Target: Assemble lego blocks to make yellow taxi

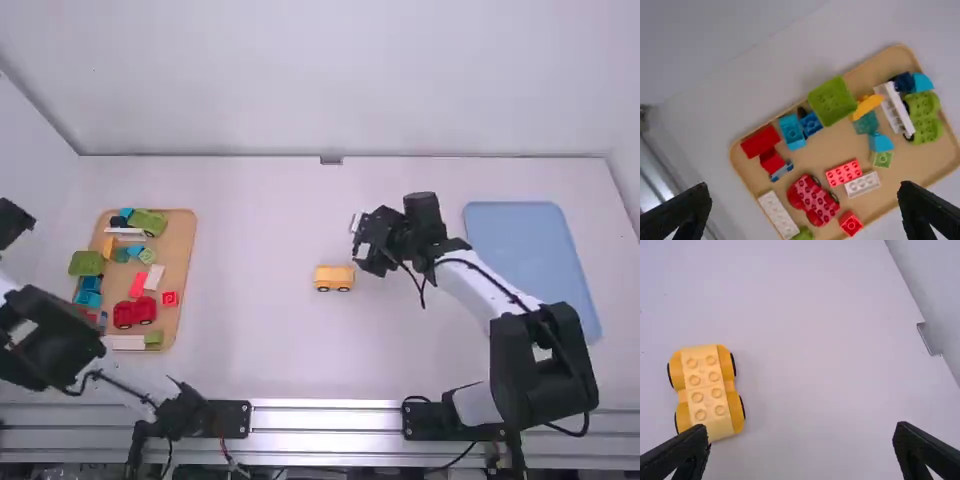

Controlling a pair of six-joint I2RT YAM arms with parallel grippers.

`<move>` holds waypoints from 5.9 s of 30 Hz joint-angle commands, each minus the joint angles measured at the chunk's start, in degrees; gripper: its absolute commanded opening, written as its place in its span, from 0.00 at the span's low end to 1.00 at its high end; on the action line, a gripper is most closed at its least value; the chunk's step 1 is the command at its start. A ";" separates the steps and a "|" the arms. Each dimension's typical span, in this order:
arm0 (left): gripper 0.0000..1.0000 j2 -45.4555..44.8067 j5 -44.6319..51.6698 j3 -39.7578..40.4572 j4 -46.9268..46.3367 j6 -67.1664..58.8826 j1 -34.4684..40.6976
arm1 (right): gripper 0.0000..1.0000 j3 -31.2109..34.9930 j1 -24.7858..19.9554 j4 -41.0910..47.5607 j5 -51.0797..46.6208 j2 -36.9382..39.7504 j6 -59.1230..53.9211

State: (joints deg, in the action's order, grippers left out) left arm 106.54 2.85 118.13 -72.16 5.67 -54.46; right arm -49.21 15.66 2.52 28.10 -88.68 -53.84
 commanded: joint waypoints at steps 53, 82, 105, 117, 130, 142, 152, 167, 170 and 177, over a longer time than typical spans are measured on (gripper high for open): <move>0.43 29.40 -7.91 -2.82 14.19 -36.50 13.05 | 0.98 0.11 3.15 -3.54 -2.47 0.83 8.13; 0.36 29.40 2.12 -3.56 14.34 -40.06 10.97 | 0.98 0.11 3.15 -3.61 -2.49 0.83 10.16; 0.38 29.44 1.05 -9.81 21.55 -42.66 10.88 | 0.98 0.11 3.15 -3.65 -2.47 0.83 11.61; 0.38 29.44 1.36 -11.76 23.71 -44.06 11.28 | 0.98 0.11 3.15 -3.61 -2.47 0.83 11.63; 0.26 29.44 2.78 -12.44 25.27 -44.04 11.39 | 0.98 0.11 3.15 -3.58 -2.47 0.83 11.65; 0.16 27.67 3.34 -10.45 22.86 -42.58 12.33 | 0.98 0.11 3.15 -3.65 -2.40 0.83 11.63; 0.07 15.19 8.31 -9.57 18.64 -44.46 15.89 | 0.98 0.11 5.42 -9.46 -2.54 0.83 16.68; 0.06 -25.53 9.70 -49.09 44.57 -52.04 31.89 | 0.98 0.09 5.25 -22.27 -0.37 0.83 28.65; 0.08 -32.37 12.92 -54.58 47.93 -55.23 38.42 | 0.98 0.02 5.18 -25.81 3.04 0.83 34.07; 0.02 -37.44 8.85 -61.68 55.47 -57.66 54.62 | 0.98 -2.47 1.73 -29.53 17.92 -0.31 51.08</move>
State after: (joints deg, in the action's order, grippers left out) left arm 69.38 13.06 58.04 -17.06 -50.28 -2.63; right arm -49.47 18.57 -26.48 38.37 -88.71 -11.92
